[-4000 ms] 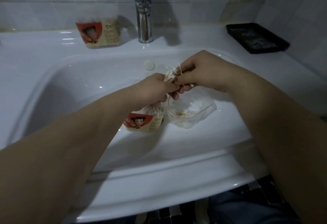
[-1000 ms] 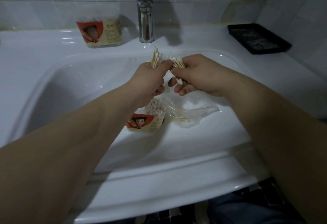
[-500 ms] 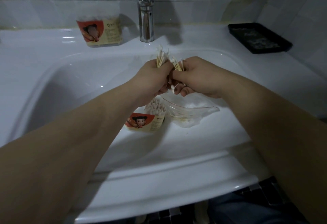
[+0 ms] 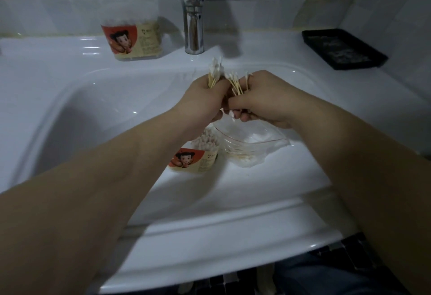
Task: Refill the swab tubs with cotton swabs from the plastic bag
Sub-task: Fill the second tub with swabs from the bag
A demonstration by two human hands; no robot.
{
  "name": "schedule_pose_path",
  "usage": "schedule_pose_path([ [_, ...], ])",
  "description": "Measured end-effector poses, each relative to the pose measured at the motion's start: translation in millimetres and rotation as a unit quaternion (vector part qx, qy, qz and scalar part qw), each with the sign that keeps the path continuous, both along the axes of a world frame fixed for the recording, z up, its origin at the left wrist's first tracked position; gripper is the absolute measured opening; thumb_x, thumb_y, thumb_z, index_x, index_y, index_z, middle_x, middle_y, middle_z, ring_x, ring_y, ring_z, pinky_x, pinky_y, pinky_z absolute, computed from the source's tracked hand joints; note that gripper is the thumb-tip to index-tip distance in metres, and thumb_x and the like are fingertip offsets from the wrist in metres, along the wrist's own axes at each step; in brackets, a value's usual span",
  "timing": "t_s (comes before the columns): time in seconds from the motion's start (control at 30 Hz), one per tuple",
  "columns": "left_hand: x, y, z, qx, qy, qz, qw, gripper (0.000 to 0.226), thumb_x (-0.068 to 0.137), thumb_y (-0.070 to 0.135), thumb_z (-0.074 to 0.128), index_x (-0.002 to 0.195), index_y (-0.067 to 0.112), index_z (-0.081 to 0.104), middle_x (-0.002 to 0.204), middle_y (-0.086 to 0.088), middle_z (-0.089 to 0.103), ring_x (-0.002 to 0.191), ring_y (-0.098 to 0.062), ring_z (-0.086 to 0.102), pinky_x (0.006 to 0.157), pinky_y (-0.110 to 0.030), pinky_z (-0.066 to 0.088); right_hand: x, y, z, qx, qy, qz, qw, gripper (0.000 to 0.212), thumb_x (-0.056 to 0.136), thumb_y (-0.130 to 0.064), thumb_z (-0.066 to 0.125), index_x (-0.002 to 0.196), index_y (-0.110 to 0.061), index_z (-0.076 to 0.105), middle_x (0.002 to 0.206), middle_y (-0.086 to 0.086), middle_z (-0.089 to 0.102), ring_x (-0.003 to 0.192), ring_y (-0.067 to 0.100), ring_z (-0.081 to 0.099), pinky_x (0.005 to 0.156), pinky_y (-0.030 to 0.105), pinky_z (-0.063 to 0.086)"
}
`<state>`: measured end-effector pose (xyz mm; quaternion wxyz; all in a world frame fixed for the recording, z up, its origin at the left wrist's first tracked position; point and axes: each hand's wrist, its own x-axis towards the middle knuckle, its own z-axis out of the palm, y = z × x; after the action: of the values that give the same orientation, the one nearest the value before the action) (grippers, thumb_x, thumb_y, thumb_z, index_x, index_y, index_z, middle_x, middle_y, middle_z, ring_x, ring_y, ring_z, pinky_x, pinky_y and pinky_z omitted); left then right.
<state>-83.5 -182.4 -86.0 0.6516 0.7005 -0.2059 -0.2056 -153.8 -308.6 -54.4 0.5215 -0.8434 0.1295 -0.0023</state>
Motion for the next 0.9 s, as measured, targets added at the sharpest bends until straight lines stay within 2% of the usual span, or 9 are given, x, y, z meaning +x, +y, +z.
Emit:
schedule_pose_path([
  [0.07, -0.8, -0.4, -0.6, -0.021, 0.033, 0.008, 0.999, 0.024, 0.102, 0.014, 0.044, 0.087, 0.011, 0.063, 0.074, -0.014, 0.058, 0.06, -0.021, 0.044, 0.047, -0.025, 0.028, 0.1, -0.2, 0.1, 0.0, 0.005, -0.003, 1.0, 0.007, 0.083, 0.005, 0.068, 0.085, -0.001, 0.072, 0.065, 0.01, 0.067, 0.056, 0.012, 0.062, 0.054, 0.022, 0.052],
  [0.13, -1.7, -0.2, 0.4, -0.039, 0.067, 0.021, 0.997, 0.026, 0.105, 0.016, 0.043, 0.087, 0.012, 0.062, 0.072, -0.011, 0.058, 0.056, -0.018, 0.043, 0.047, -0.026, 0.025, -0.2, -0.6, 0.5, -0.013, 0.012, -0.001, 1.0, 0.006, 0.083, 0.003, 0.07, 0.086, -0.001, 0.072, 0.066, 0.01, 0.068, 0.054, 0.011, 0.062, 0.054, 0.021, 0.051],
  [0.23, -0.2, 1.5, 5.4, -0.071, 0.126, 0.072, 0.987, 0.02, 0.105, 0.018, 0.048, 0.089, 0.015, 0.059, 0.059, 0.002, 0.056, 0.046, -0.009, 0.044, 0.045, -0.023, 0.027, -1.5, -0.2, 1.7, -0.029, 0.018, 0.012, 0.999, 0.002, 0.084, 0.0, 0.073, 0.085, -0.001, 0.074, 0.064, 0.006, 0.069, 0.053, 0.009, 0.061, 0.054, 0.02, 0.052],
  [0.3, 2.7, 2.2, 8.0, -0.083, 0.153, 0.11, 0.979, 0.014, 0.104, 0.02, 0.051, 0.093, 0.018, 0.06, 0.059, 0.006, 0.06, 0.048, -0.008, 0.048, 0.046, -0.022, 0.032, -2.4, -0.3, 2.3, -0.037, 0.025, 0.024, 0.999, 0.002, 0.086, 0.0, 0.074, 0.086, -0.001, 0.076, 0.065, 0.005, 0.07, 0.054, 0.008, 0.06, 0.056, 0.019, 0.052],
  [0.37, 6.2, 2.1, 9.7, -0.078, 0.155, 0.144, 0.974, 0.011, 0.104, 0.023, 0.051, 0.1, 0.021, 0.061, 0.068, 0.007, 0.063, 0.057, -0.009, 0.052, 0.055, -0.024, 0.04, -2.0, -1.9, 2.7, -0.045, 0.028, 0.029, 0.998, 0.007, 0.086, 0.0, 0.073, 0.085, -0.005, 0.078, 0.068, 0.006, 0.072, 0.056, 0.009, 0.061, 0.059, 0.02, 0.053],
  [0.47, 10.9, 3.0, 12.1, -0.087, 0.157, 0.188, 0.966, 0.013, 0.104, 0.021, 0.049, 0.104, 0.022, 0.062, 0.076, 0.002, 0.055, 0.067, -0.013, 0.052, 0.066, -0.029, 0.047, -0.9, -4.8, 3.3, -0.039, 0.02, 0.018, 0.999, 0.009, 0.085, 0.001, 0.074, 0.084, -0.006, 0.079, 0.07, 0.009, 0.072, 0.056, 0.011, 0.06, 0.061, 0.023, 0.054],
  [0.53, 10.5, 3.8, 13.3, -0.111, 0.178, 0.182, 0.961, 0.014, 0.104, 0.018, 0.049, 0.107, 0.019, 0.063, 0.07, 0.001, 0.05, 0.06, -0.013, 0.05, 0.064, -0.029, 0.05, -1.0, -5.7, 4.1, -0.031, 0.013, 0.006, 0.999, 0.008, 0.084, 0.002, 0.074, 0.084, -0.005, 0.079, 0.067, 0.008, 0.071, 0.055, 0.01, 0.059, 0.06, 0.022, 0.054],
  [0.67, 9.5, 2.0, 12.4, -0.124, 0.197, 0.191, 0.954, 0.023, 0.104, 0.014, 0.046, 0.119, 0.017, 0.063, 0.049, 0.005, 0.043, 0.049, -0.01, 0.043, 0.057, -0.026, 0.044, -2.0, -5.1, 4.7, -0.018, 0.01, 0.005, 1.0, 0.007, 0.085, 0.002, 0.074, 0.085, -0.004, 0.078, 0.066, 0.006, 0.071, 0.053, 0.009, 0.059, 0.059, 0.021, 0.054],
  [0.9, 20.0, 8.7, 11.7, -0.125, 0.177, 0.256, 0.942, 0.023, 0.103, 0.024, 0.05, 0.122, 0.02, 0.063, 0.064, 0.002, 0.04, 0.056, -0.013, 0.037, 0.056, -0.025, 0.038, 1.5, -11.2, 4.9, 0.004, -0.012, -0.045, 0.999, 0.009, 0.08, 0.006, 0.076, 0.083, -0.002, 0.078, 0.063, 0.011, 0.067, 0.056, 0.014, 0.059, 0.059, 0.023, 0.054],
])
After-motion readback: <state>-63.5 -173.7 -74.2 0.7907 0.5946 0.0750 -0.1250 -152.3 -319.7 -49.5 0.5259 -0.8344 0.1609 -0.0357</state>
